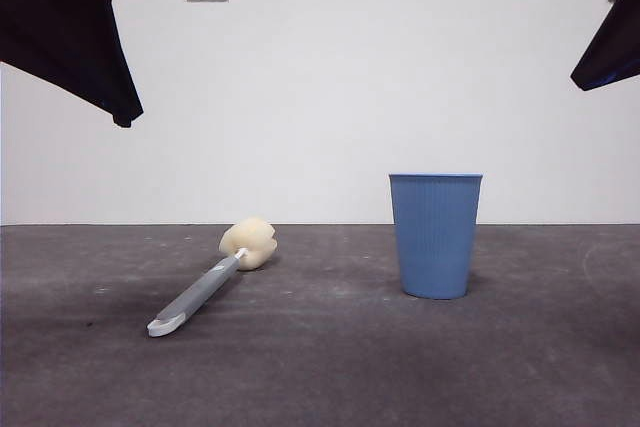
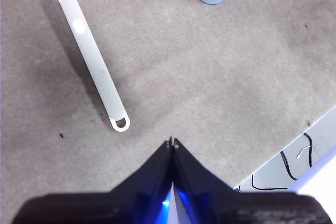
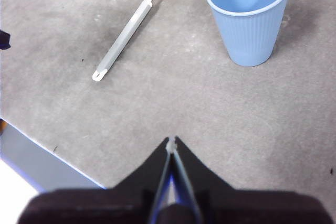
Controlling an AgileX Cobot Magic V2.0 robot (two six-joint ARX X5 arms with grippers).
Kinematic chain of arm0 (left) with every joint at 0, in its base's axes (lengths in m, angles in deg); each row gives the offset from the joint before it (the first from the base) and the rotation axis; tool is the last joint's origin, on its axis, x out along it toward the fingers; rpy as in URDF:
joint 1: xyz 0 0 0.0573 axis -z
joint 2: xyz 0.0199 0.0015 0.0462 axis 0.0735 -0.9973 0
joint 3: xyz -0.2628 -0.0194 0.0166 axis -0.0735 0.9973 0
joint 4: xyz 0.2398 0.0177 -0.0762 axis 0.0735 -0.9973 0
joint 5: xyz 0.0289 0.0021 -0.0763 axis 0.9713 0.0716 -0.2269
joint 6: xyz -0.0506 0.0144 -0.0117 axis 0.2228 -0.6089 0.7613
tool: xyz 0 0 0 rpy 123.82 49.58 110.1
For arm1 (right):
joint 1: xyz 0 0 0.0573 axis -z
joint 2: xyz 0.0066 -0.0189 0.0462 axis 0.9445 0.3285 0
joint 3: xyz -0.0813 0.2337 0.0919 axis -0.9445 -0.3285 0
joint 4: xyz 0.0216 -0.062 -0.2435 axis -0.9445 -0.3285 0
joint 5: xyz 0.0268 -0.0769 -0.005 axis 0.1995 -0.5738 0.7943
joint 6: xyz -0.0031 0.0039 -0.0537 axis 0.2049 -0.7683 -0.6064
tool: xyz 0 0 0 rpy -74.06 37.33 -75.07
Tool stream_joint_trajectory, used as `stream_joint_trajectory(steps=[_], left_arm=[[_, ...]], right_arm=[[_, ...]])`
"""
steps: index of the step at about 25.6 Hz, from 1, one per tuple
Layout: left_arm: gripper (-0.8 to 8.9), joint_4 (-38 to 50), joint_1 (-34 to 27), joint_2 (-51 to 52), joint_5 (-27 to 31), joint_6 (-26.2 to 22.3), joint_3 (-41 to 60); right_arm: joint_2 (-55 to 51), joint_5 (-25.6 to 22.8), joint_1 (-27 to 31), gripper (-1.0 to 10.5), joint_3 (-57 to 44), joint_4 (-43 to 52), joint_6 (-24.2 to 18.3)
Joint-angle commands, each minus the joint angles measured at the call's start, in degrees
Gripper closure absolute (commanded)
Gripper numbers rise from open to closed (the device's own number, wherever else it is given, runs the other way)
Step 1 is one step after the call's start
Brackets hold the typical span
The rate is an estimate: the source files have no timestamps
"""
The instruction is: Pick up the cup brush,pick up the cup,insert the brush into the cup,clean the cup,put the cup brush back,put the cup back to the fixed position on the table
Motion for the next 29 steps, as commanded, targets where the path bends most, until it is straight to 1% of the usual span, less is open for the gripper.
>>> stream_joint_trajectory(steps=[1, 6, 8, 10, 11, 12, 13, 15, 17, 19, 20, 21, 24, 29], left_arm=[[8.17, 0.28, 0.11, 0.04, 0.04, -0.68, 0.28], [8.18, 0.37, 0.11, 0.04, 0.15, -0.7, 0.28], [8.17, 0.85, 0.09, 1.2, 2.62, -0.7, 0.28], [8.17, 2.62, -1.2, 4.37, 9.66, -4.52, 0.28], [8.17, 5.79, -2.51, 6.25, 13.73, -7.37, 0.33], [8.17, 9.51, -4.11, 8.13, 16.5, -9.73, 0.55], [8.17, 14.36, -6.82, 10.62, 17.22, -11.87, 1.07], [8.17, 23.19, -13.73, 16.24, 14.73, -13.14, 3.74], [8.17, 31.76, -21.03, 22.58, 11.41, -13.11, 9.57], [8.17, 38.64, -26.56, 29.59, 10.47, -13.09, 17.4], [8.17, 40.61, -28.52, 32.92, 10.54, -13.07, 21.4], [8.17, 41.27, -30.18, 36.26, 10.54, -13.07, 25.18], [8.17, 41.22, -32.48, 42.14, 10.51, -12.52, 32.0], [8.17, 40.72, -33.73, 49.55, 10.47, -11.91, 40.61]], right_arm=[[-0.04, -0.17, -0.07, 9.5, 0.24, 0.31, 0.33], [-0.04, -0.17, -0.07, 9.5, 0.24, 0.31, 0.33], [-0.04, -0.17, -0.07, 9.5, 0.24, 0.31, 0.33], [-0.04, -0.15, -0.07, 9.5, 0.24, 0.31, 0.33], [-0.04, -0.2, -0.07, 9.5, 0.24, 0.31, 0.33], [-0.04, -0.17, -0.07, 9.5, 0.24, 0.31, 0.33], [-0.04, -0.15, -0.07, 9.5, 0.24, 0.31, 0.35], [-0.04, -0.17, -0.07, 9.5, 0.24, 0.31, 0.33], [-0.04, -0.37, -0.07, 9.5, 0.24, 0.31, 0.33], [-0.04, -0.35, -0.07, 9.5, 0.24, 0.31, 0.33], [-0.04, -0.35, -0.07, 9.5, 0.24, 0.31, 0.33], [-0.04, -0.37, -0.07, 9.5, 0.24, 0.31, 0.33], [-0.04, -0.37, -0.07, 9.5, 0.24, 0.31, 0.33], [-0.04, -0.35, -0.07, 9.5, 0.24, 0.31, 0.33]])
